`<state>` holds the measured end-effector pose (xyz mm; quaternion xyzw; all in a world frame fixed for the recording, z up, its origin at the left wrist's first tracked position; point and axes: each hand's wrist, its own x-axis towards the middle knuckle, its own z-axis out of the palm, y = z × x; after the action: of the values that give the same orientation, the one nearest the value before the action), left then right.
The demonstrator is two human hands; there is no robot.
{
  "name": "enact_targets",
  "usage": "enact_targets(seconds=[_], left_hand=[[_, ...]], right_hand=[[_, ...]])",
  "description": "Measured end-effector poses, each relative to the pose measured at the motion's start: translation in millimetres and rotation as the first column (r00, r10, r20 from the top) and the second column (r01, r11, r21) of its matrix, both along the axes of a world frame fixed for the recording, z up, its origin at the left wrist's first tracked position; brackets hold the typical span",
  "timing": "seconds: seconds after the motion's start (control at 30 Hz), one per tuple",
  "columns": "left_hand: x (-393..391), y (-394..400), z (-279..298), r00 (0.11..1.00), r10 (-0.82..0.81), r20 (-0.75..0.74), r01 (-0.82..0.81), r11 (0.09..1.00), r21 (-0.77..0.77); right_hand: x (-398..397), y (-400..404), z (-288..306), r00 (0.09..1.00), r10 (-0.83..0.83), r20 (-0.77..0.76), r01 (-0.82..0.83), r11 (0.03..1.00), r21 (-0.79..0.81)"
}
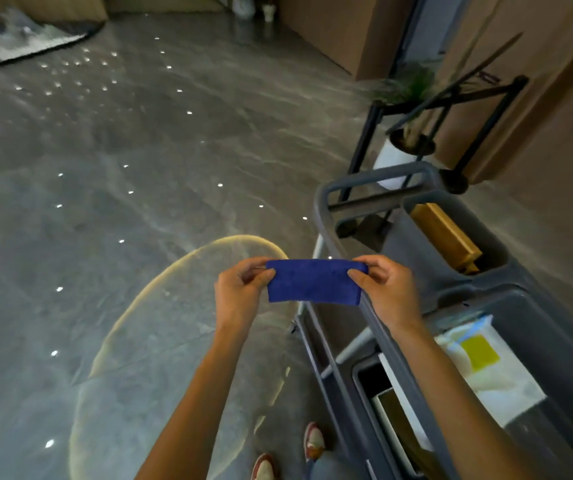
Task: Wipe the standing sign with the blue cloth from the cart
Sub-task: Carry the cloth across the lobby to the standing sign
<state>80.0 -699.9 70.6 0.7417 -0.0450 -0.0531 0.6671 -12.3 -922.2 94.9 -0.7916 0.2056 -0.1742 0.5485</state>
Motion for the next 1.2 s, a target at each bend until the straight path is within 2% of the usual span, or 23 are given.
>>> enact_targets(seconds=[0.27,0.47,0.67,0.83,0.97,1.2], left_hand=[[-4,67,-7,0.959,0.282,-0.029,-0.281,0.959,0.034],[-12,103,-8,0.875,0.478,-0.072,-0.478,0.878,0.025],[-30,137,-11,0.754,0.654,-0.060,-0.653,0.756,0.034],[-71,166,-8,0.590,0.805,-0.067,-0.803,0.593,0.062],[-111,184,-3,0.418,0.906,-0.065,-0.900,0.423,0.106],[-173,201,2,0.169,0.985,-0.045,-0.973,0.174,0.149]], right_hand=[[64,52,-6,0.951,0.307,-0.032,-0.308,0.951,-0.022],[113,88,-7,0.846,0.531,-0.047,-0.534,0.842,-0.075],[151,134,-15,0.718,0.694,-0.052,-0.696,0.716,-0.045],[160,190,-22,0.560,0.829,-0.017,-0.828,0.560,0.031],[154,239,-28,0.397,0.918,-0.011,-0.915,0.397,0.066],[128,305,-31,0.137,0.991,-0.010,-0.989,0.137,0.058]])
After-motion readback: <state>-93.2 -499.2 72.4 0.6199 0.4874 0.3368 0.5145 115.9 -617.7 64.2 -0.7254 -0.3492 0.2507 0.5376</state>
